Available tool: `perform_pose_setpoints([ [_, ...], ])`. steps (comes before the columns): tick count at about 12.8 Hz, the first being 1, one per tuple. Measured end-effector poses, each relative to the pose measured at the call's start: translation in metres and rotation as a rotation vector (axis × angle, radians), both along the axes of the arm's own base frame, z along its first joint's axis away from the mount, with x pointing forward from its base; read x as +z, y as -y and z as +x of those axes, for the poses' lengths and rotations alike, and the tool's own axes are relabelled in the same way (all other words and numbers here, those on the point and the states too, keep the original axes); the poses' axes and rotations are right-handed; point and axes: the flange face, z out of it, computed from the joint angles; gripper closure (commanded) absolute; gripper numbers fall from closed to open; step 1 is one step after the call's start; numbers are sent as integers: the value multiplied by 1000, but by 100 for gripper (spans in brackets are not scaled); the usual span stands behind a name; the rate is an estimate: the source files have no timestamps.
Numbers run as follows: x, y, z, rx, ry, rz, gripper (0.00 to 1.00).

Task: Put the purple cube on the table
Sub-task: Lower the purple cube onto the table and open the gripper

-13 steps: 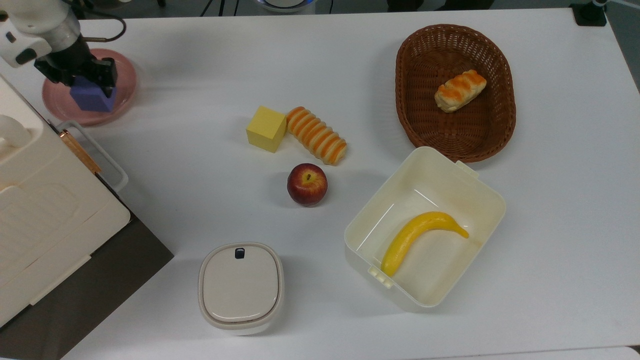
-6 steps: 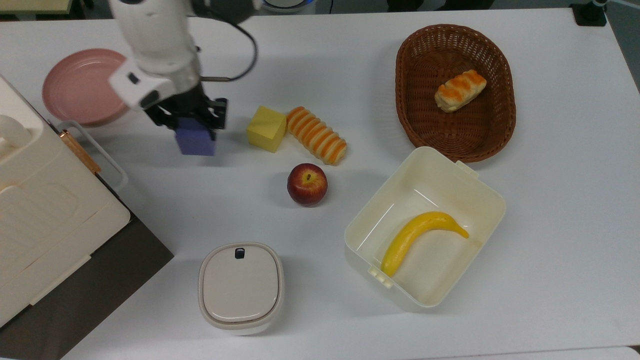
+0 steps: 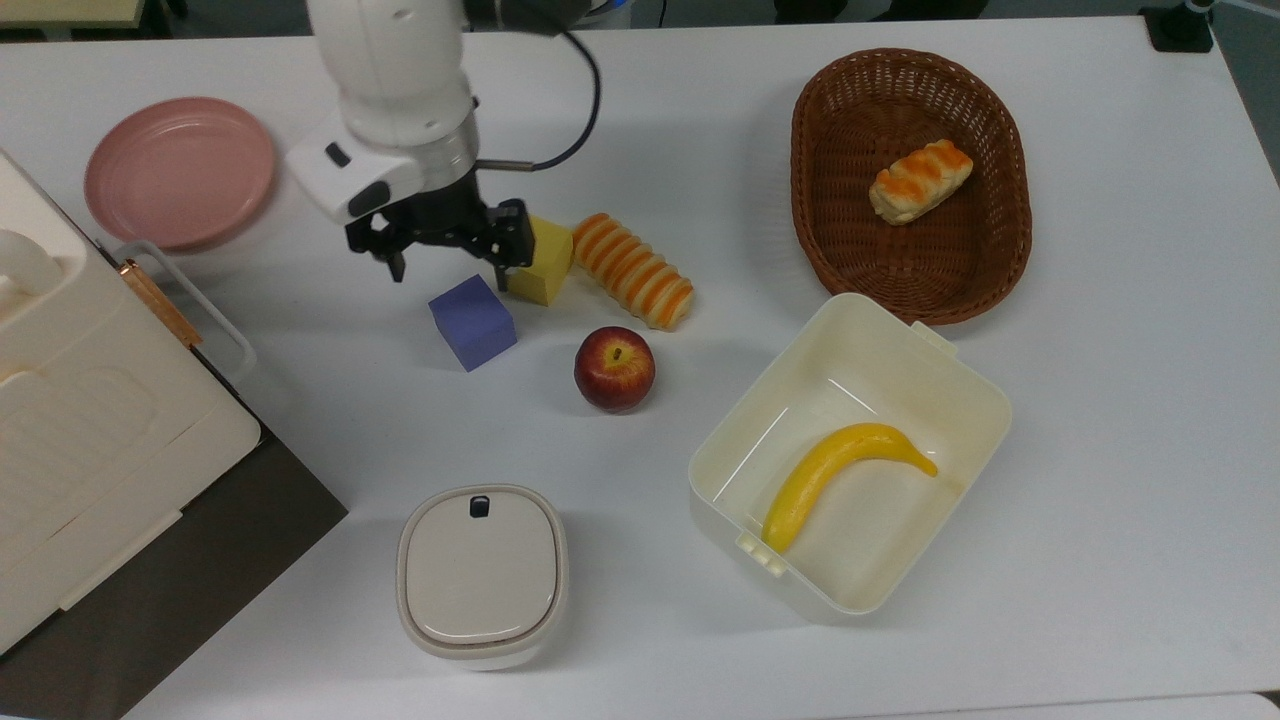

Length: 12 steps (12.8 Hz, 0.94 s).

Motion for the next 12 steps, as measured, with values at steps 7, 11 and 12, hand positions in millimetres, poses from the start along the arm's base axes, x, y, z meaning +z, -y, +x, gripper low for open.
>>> perform_pose_setpoints([
  [7, 122, -93, -46, 27, -62, -79, 0],
  [11, 166, -82, -68, -16, -62, -24, 0],
  [12, 170, -78, -74, -10, -76, -21, 0],
])
